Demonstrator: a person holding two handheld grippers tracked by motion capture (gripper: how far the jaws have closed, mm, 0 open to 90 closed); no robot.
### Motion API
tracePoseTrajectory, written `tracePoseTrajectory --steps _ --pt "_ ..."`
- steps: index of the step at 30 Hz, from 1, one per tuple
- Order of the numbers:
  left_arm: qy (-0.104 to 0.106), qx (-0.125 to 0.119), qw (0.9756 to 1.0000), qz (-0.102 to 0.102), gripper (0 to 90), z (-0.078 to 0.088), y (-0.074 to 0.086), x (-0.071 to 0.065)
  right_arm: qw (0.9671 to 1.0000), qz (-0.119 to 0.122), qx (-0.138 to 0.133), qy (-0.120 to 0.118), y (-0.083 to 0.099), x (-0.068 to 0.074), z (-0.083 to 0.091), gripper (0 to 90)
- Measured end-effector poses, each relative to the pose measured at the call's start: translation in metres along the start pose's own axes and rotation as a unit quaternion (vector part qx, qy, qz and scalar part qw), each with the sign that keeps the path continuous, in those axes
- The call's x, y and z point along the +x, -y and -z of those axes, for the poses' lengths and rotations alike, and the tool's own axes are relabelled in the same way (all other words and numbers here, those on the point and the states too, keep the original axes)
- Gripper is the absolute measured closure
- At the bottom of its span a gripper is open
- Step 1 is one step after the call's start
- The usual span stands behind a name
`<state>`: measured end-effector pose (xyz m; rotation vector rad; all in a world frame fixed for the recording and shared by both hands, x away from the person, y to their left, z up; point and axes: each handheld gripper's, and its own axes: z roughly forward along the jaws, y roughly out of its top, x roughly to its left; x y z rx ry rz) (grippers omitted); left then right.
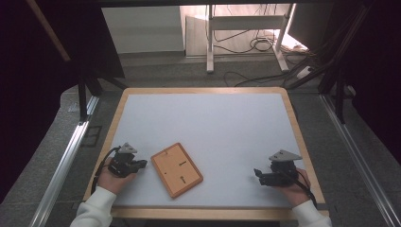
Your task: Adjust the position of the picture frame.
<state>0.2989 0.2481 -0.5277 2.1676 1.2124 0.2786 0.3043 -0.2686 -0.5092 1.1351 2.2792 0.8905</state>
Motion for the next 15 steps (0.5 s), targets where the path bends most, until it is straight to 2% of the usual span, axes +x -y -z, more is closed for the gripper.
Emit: tracePoseTrajectory --steps 9,15 --pt "0.0 0.017 0.9998 -0.004 90.0 -0.011 -0.007 0.0 1.0 -0.003 -0.001 0.004 0.0 -0.001 0.0 14.4" --pt "0.005 0.018 0.9998 -0.009 90.0 -0.013 -0.009 -0.003 1.0 -0.003 -0.003 0.006 0.0 -0.002 0.0 14.4"
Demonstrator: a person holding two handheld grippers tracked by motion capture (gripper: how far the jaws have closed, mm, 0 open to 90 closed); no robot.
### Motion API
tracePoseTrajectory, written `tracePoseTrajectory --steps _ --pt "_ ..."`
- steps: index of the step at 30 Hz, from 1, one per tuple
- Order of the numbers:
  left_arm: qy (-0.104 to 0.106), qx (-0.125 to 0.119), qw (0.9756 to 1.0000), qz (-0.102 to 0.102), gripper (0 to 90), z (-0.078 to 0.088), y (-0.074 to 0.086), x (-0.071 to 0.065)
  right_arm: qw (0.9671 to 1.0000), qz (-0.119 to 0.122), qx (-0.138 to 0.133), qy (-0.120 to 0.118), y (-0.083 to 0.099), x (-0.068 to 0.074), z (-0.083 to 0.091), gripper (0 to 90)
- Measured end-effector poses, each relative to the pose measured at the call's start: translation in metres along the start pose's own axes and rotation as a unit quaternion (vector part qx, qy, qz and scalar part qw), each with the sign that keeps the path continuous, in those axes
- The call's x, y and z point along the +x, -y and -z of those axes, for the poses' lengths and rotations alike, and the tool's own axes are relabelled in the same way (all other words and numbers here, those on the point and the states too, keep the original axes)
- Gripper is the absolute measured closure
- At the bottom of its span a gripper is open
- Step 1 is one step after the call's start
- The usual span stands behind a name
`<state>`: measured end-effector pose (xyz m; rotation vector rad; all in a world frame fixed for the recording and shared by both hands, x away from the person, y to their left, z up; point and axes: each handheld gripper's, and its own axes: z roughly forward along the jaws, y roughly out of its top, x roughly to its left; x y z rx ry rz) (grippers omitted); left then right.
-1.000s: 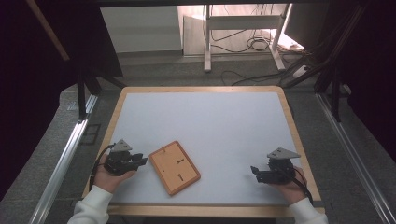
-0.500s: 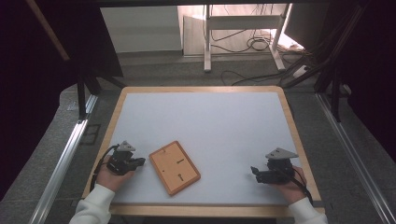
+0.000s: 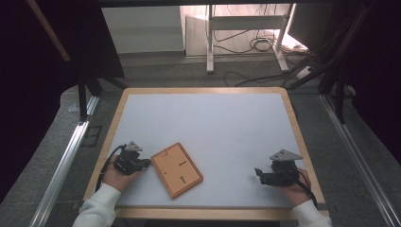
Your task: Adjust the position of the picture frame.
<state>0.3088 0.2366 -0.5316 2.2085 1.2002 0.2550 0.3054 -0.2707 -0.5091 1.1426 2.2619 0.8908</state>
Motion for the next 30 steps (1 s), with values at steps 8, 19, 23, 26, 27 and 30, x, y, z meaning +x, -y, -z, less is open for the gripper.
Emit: tracePoseTrajectory --steps 8,19,23,26,27,30 --pt "-0.006 0.002 1.0 -0.003 90.0 -0.002 -0.003 -0.002 1.0 -0.002 0.002 0.001 0.0 0.0 0.0 14.4" --pt "-0.002 0.001 0.9999 -0.014 90.0 -0.014 -0.019 -0.002 1.0 -0.002 0.003 0.002 0.0 0.0 -0.001 14.4" --pt "0.007 -0.001 0.9999 -0.011 90.0 -0.018 -0.024 0.0 1.0 -0.001 0.004 0.0 0.0 0.0 -0.002 14.4" --pt "0.005 0.0 0.9998 -0.017 90.0 -0.022 -0.03 -0.001 1.0 -0.002 0.005 0.001 0.0 0.0 -0.002 14.4" --pt "0.006 0.0 0.9998 -0.019 90.0 -0.023 -0.032 -0.002 1.0 -0.002 0.005 0.001 0.0 0.0 -0.002 14.4" --pt "0.007 0.0 0.9997 -0.024 90.0 -0.028 -0.039 -0.005 1.0 -0.001 0.005 0.0 0.001 -0.001 -0.003 14.4"
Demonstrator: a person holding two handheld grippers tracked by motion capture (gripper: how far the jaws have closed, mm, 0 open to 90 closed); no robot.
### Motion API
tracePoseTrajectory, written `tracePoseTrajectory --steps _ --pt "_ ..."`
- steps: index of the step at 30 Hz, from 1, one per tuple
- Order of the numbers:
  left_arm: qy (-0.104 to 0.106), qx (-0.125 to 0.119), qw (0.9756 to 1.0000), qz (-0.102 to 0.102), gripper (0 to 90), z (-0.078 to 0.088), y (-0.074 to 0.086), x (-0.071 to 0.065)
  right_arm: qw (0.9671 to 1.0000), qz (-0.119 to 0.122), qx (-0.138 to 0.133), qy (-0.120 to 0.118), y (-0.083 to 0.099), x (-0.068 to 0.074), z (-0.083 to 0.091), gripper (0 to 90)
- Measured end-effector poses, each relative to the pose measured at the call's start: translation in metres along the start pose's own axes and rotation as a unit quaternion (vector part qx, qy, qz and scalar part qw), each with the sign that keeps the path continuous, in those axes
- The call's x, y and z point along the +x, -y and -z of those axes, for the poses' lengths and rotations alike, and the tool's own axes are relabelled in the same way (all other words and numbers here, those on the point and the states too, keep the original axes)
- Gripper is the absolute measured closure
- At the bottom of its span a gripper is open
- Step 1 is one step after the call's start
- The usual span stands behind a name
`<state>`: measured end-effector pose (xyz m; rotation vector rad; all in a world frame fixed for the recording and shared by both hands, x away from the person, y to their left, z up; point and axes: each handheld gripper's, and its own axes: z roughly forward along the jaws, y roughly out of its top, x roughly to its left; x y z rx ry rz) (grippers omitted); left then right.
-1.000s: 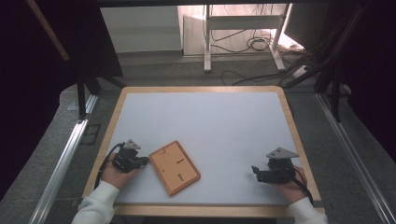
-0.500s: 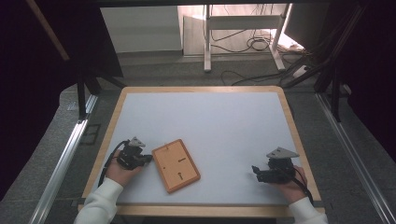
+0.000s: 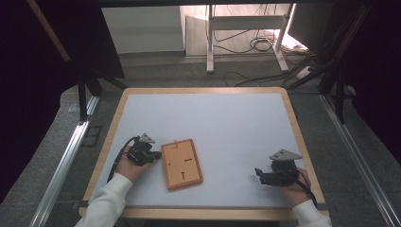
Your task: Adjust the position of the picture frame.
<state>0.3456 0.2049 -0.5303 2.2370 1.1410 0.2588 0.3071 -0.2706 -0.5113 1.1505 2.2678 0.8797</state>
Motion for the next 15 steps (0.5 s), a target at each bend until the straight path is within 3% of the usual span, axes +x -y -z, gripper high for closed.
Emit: tracePoseTrajectory --steps 15 --pt "0.013 -0.005 0.9999 -0.005 90.0 -0.019 -0.025 -0.002 1.0 0.001 0.004 -0.003 0.0 0.001 -0.003 14.4"
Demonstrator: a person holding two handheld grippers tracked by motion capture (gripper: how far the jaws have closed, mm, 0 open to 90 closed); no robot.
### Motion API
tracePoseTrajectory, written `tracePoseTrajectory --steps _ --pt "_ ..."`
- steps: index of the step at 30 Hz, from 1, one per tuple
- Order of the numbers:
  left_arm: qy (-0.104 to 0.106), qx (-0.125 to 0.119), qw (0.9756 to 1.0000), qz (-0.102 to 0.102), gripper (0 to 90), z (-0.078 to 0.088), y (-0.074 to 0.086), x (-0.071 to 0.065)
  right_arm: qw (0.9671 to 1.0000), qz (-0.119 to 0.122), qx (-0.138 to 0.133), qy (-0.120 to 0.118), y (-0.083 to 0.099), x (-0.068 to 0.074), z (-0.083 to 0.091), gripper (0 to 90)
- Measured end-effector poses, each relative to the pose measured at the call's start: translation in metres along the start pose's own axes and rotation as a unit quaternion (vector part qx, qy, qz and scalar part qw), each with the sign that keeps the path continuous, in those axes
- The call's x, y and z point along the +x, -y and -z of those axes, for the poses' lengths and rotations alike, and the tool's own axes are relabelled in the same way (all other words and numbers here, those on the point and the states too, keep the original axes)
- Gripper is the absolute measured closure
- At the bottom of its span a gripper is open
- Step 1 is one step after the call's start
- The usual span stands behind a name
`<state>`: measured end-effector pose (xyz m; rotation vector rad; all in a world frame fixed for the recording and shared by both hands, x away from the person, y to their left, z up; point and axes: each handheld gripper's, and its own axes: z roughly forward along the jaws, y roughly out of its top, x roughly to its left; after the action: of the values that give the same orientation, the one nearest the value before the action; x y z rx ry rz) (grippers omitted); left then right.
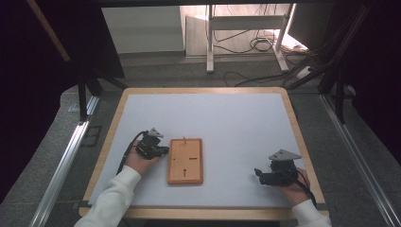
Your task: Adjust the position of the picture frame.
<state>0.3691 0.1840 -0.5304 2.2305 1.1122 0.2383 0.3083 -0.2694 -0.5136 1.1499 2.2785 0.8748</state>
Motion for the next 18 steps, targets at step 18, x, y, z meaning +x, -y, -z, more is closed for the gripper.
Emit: tracePoseTrajectory --steps 18 --pt "0.006 -0.01 0.9999 -0.012 90.0 -0.0081 -0.0108 -0.0026 1.0 0.003 0.004 0.004 0.0008 0.0012 -0.0008 14.4"
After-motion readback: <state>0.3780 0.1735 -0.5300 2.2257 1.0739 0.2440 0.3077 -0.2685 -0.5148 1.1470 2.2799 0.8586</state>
